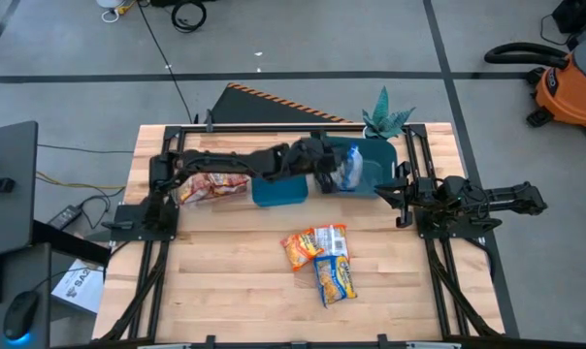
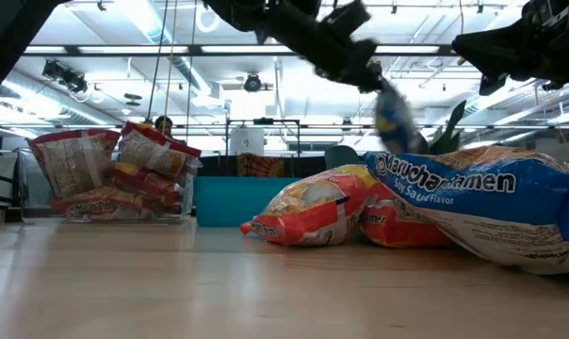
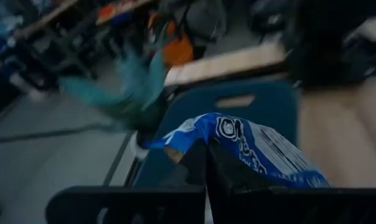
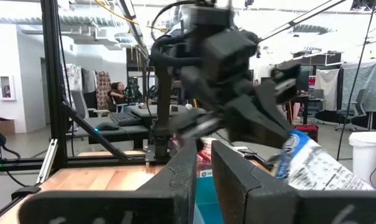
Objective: Sort Maruchan noodles
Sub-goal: Put the blue noodle pack into the green bin
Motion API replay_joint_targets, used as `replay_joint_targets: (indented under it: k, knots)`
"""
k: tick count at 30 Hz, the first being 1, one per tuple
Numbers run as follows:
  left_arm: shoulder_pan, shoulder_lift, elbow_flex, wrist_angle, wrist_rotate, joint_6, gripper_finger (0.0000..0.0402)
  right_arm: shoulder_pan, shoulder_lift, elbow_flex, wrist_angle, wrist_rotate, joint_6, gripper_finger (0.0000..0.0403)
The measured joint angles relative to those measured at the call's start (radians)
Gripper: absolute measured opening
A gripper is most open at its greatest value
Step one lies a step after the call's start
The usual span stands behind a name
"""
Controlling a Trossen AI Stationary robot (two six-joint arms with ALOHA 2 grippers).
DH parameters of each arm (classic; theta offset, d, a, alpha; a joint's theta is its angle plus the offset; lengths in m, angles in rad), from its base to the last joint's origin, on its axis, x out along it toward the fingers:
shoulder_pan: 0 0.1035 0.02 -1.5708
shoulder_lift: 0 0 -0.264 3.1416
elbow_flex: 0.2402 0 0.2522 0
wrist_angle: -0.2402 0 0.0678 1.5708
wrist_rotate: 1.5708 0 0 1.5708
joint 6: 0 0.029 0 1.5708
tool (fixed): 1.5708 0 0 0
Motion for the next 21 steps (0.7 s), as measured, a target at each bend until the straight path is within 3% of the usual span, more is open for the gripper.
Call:
replay_joint_targets:
  k: [6,15,21]
  knots:
    - [0.052,-0.053,0.000,-0.191,-0.008,0.003,0.0001,0.000,0.000,0.000,0.000,0.000,0.000,0.0055]
    - [0.053,0.021,0.000,-0.205,-0.002,0.028,0.0004,0.000,0.000,0.000,0.000,0.000,0.000,0.0055]
    - [0.049,0.053,0.000,-0.158,0.008,0.022,0.0061,0.000,0.000,0.000,0.000,0.000,0.000,0.0055]
